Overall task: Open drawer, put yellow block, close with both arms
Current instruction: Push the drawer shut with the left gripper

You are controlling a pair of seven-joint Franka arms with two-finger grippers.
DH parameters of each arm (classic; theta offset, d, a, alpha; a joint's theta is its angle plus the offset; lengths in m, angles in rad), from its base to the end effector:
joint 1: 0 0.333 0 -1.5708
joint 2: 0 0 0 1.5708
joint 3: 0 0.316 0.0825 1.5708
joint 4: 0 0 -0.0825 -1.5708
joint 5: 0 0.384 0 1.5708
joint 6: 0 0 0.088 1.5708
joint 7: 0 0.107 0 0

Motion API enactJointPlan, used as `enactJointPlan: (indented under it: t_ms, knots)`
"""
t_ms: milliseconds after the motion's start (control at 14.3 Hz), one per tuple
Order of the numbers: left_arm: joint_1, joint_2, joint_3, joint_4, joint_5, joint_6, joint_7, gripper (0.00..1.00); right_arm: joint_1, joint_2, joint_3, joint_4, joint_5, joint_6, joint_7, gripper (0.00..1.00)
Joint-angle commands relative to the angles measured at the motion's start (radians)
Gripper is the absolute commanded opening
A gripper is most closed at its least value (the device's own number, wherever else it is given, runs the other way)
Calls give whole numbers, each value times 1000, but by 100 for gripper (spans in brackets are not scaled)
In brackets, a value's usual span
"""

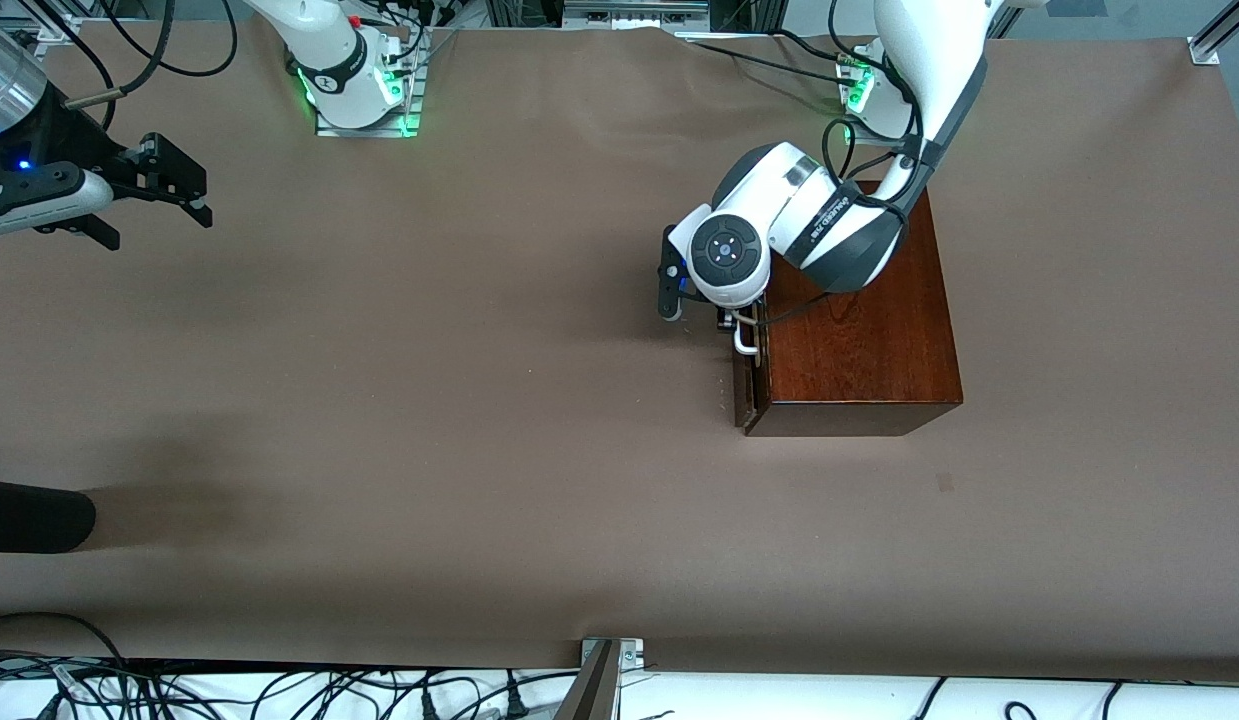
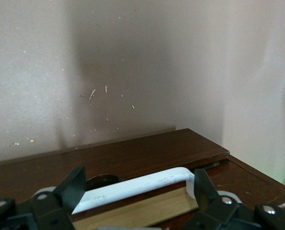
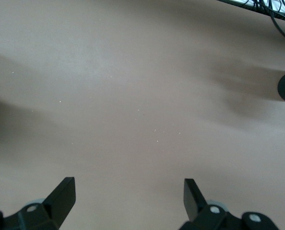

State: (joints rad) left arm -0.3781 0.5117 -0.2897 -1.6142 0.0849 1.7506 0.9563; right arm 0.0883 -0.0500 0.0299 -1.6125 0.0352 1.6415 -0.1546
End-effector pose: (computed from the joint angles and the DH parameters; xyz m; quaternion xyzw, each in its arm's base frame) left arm 0.5190 -0.3740 0.3149 0.6698 -0.7208 -0.1690 0.0573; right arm 0.5418 0.0683 0.6387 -0.9899 -0.1353 -0.0398 0.0161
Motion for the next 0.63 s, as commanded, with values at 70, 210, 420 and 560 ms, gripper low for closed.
enactJointPlan:
  t_ms: [70, 210, 420, 560]
  knots:
    - [73, -162, -29, -9, -85, -14, 5, 100, -5, -7, 10, 14, -14, -23, 17, 100]
    - [116, -244, -29, -12, -79, -22, -2, 100, -5, -7, 5, 16, -11, -25, 18, 100]
    - [244, -372, -28, -26, -79, -37, -5, 100, -7, -8, 7, 14, -15, -23, 18, 100]
    - [352, -421, -25, -33, -80, -34, -36, 100, -7, -7, 2, 14, -15, -23, 15, 100]
